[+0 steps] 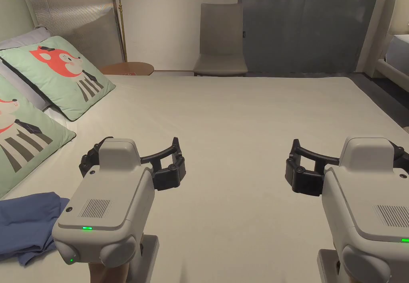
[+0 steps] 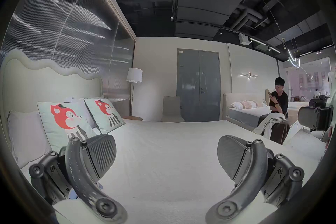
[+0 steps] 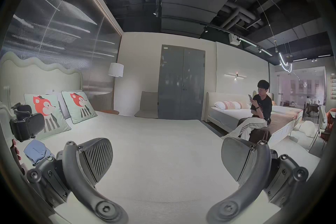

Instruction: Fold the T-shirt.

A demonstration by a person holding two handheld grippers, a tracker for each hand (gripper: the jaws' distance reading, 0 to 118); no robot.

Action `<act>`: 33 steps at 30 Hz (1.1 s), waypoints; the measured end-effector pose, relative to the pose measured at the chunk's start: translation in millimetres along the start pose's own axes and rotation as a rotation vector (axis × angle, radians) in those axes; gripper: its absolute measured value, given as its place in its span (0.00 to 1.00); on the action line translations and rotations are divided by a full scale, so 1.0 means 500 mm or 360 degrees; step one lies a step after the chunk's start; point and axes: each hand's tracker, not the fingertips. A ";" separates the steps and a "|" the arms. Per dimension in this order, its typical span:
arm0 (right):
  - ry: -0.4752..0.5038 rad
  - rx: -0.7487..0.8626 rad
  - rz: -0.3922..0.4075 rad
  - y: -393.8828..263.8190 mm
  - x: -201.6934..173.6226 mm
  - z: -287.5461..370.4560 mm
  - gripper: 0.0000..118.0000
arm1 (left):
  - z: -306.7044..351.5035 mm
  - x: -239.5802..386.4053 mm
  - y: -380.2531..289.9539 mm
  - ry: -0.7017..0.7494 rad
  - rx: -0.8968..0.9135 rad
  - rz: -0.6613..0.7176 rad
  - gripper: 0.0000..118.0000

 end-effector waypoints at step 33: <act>0.0002 -0.0011 0.0002 -0.004 -0.006 -0.004 1.00 | -0.004 -0.004 -0.004 0.0009 -0.0005 -0.0016 0.94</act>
